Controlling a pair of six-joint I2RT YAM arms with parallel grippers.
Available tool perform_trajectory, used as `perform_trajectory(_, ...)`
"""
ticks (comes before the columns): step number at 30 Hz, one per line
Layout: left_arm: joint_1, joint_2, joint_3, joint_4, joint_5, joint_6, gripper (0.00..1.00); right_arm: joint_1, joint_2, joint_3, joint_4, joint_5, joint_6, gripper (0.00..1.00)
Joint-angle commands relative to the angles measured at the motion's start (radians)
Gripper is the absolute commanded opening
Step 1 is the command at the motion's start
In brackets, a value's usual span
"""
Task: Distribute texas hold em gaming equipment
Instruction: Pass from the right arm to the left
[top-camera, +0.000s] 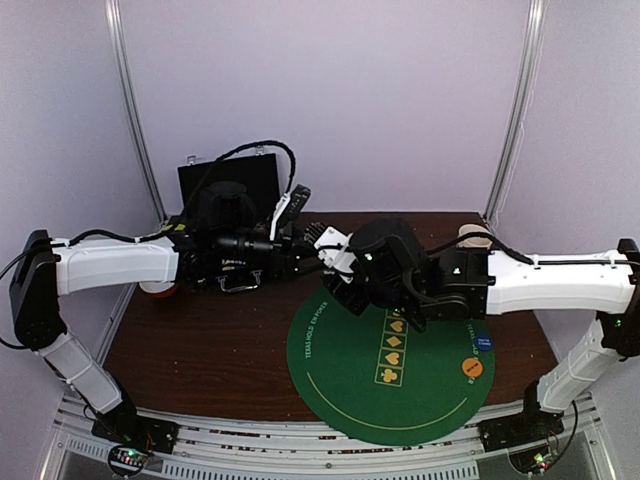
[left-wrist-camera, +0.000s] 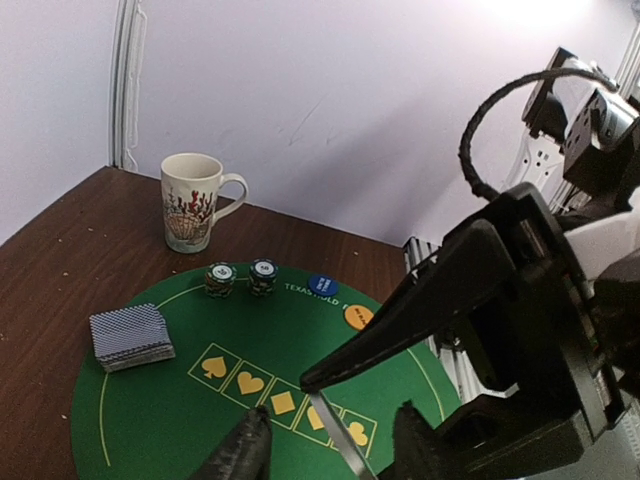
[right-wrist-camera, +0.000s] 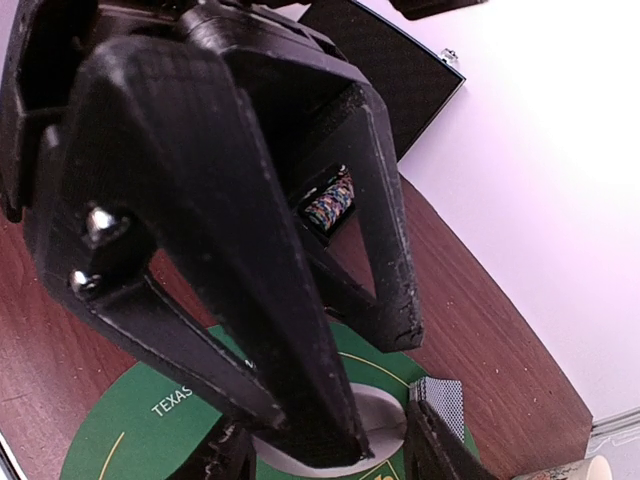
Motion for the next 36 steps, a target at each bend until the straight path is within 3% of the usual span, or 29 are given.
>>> perform_trajectory(1, -0.009, 0.018, 0.051, -0.068, -0.037, 0.102, 0.36, 0.006, 0.006, 0.042, 0.020, 0.034, -0.024, 0.24)
perform_trajectory(6, -0.011, 0.018, 0.063, -0.146, -0.037, 0.178, 0.33, 0.007, 0.011, 0.044, 0.019, 0.046, -0.029, 0.24)
perform_trajectory(11, -0.012, 0.016, 0.069, -0.173, -0.046, 0.207, 0.00, 0.005, 0.013, 0.045, 0.018, 0.046, -0.030, 0.23)
perform_trajectory(14, -0.012, 0.015, 0.062, -0.151, -0.010, 0.176, 0.00, 0.006, 0.011, 0.044, 0.003, 0.055, -0.018, 0.27)
perform_trajectory(19, 0.016, 0.026, 0.058, -0.215, -0.145, 0.092, 0.00, -0.001, -0.057, 0.006, -0.074, 0.081, 0.072, 0.58)
perform_trajectory(23, 0.029, 0.091, 0.014, -0.274, -0.201, 0.016, 0.00, -0.055, -0.157, -0.035, -0.189, -0.052, 0.223, 0.78)
perform_trajectory(31, 0.031, 0.290, -0.034, -0.161, -0.157, -0.103, 0.00, -0.220, -0.225, -0.127, -0.300, -0.277, 0.465, 0.83)
perform_trajectory(36, 0.034, 0.346, 0.001, -0.200, -0.128, -0.132, 0.00, -0.318, -0.211, -0.149, -0.398, -0.384, 0.578, 0.81)
